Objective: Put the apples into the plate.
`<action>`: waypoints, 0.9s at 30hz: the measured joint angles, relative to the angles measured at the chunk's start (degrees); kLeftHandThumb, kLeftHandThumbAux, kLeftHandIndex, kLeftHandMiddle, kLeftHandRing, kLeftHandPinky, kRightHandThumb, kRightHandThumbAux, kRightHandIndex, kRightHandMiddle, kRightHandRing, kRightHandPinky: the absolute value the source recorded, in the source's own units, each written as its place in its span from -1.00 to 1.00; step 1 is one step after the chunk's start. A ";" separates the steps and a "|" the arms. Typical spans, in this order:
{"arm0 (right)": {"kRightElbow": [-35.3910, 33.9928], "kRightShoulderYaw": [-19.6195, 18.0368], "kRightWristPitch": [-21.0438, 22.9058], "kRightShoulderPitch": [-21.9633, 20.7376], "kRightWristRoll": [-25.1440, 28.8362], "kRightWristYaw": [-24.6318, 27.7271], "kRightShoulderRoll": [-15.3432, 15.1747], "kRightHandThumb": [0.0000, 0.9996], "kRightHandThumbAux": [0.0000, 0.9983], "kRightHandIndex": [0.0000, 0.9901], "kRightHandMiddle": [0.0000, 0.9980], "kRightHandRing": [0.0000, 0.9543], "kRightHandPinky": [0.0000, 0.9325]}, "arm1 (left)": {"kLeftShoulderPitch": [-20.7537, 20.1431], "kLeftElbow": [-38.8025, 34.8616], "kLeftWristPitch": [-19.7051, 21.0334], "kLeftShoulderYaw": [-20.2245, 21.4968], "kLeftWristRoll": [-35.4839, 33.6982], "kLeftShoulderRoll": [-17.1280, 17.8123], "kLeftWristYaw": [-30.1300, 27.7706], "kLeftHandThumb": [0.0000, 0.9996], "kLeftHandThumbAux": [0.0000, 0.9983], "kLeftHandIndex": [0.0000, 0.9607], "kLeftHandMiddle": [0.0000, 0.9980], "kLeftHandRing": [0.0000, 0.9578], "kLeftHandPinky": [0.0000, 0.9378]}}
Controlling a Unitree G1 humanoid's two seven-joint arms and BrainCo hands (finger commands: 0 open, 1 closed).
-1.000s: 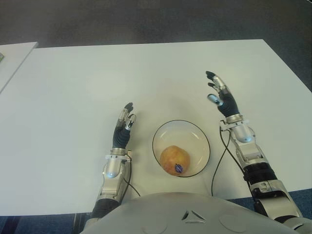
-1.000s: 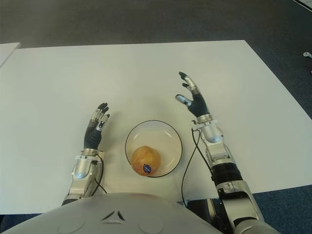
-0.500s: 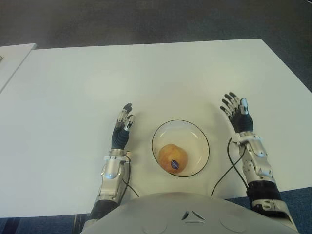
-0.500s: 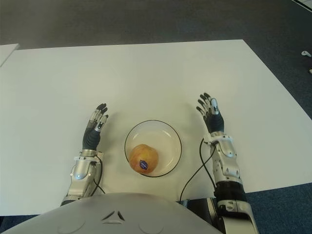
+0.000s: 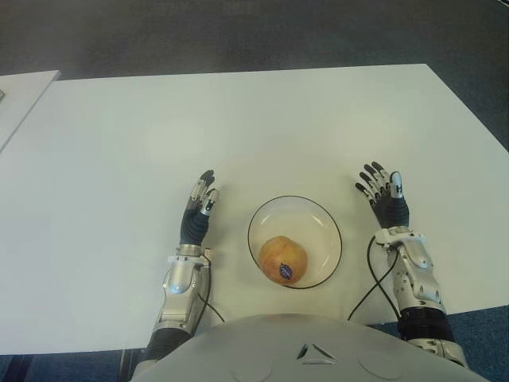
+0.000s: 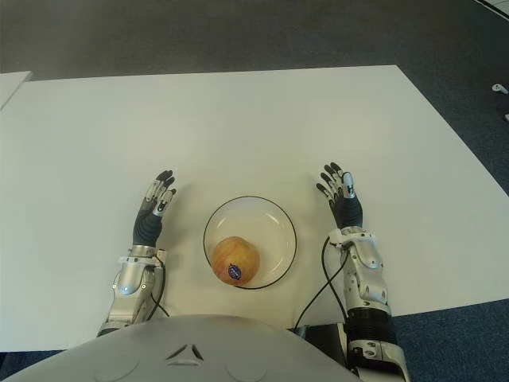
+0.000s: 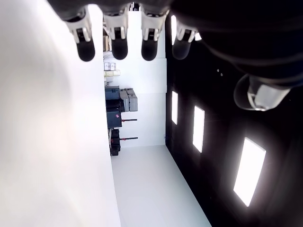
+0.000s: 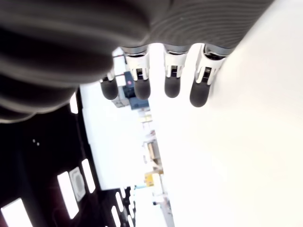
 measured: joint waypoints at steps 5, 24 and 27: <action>0.76 0.38 -3.02 0.99 -2.56 0.28 1.41 -1.00 -0.40 -1.00 -1.00 -1.00 -1.00 | 1.02 -0.90 0.63 0.23 -0.54 0.54 -0.68 -1.00 -0.36 -1.00 -1.00 -1.00 -1.00; 5.05 3.42 -17.16 2.75 -18.62 -8.04 5.54 -0.98 -0.11 -1.00 -1.00 -1.00 -1.00 | 5.34 -7.60 9.98 1.90 1.50 1.35 0.15 -0.97 -0.09 -1.00 -1.00 -1.00 -0.99; 4.97 3.90 -17.36 3.05 -19.27 -8.73 6.06 -0.97 -0.10 -1.00 -1.00 -1.00 -1.00 | 5.75 -7.89 10.03 2.12 1.67 1.45 0.15 -0.97 -0.08 -1.00 -1.00 -1.00 -0.98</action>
